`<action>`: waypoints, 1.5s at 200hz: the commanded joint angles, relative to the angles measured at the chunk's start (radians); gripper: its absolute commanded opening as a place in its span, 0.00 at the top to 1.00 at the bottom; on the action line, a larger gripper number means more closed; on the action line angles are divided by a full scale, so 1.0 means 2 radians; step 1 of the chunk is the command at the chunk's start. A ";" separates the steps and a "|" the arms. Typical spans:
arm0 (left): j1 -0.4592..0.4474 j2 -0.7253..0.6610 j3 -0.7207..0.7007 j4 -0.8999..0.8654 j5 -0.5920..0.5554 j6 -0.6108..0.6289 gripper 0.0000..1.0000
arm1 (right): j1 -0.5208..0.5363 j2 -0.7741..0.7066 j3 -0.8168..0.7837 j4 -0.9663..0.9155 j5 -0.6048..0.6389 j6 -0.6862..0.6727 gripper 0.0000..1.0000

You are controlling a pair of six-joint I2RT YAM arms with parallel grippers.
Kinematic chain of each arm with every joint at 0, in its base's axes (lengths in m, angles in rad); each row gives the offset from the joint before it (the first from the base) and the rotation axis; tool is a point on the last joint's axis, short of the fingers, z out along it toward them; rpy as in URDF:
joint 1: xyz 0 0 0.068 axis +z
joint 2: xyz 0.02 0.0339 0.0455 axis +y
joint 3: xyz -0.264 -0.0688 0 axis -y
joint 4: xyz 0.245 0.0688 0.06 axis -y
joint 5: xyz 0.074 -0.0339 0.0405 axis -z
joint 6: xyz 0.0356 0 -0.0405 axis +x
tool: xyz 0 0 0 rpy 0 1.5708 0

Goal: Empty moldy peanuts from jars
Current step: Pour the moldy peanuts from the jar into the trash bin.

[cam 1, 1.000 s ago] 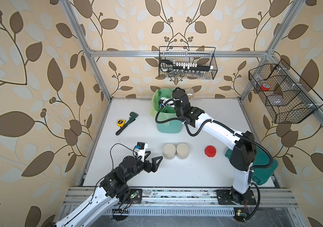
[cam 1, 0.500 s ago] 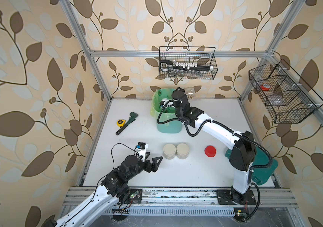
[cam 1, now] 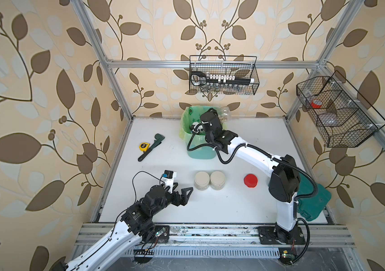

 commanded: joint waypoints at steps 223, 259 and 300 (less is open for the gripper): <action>-0.001 0.028 0.009 0.025 -0.012 -0.009 0.01 | -0.100 -0.201 -0.006 -0.135 -0.400 0.581 1.00; -0.001 0.034 0.010 0.027 -0.011 -0.009 0.01 | -0.173 -0.261 -0.085 -0.051 -0.567 0.728 1.00; -0.001 0.035 0.010 0.028 -0.009 -0.008 0.01 | -0.196 -0.241 -0.050 -0.074 -0.640 0.778 1.00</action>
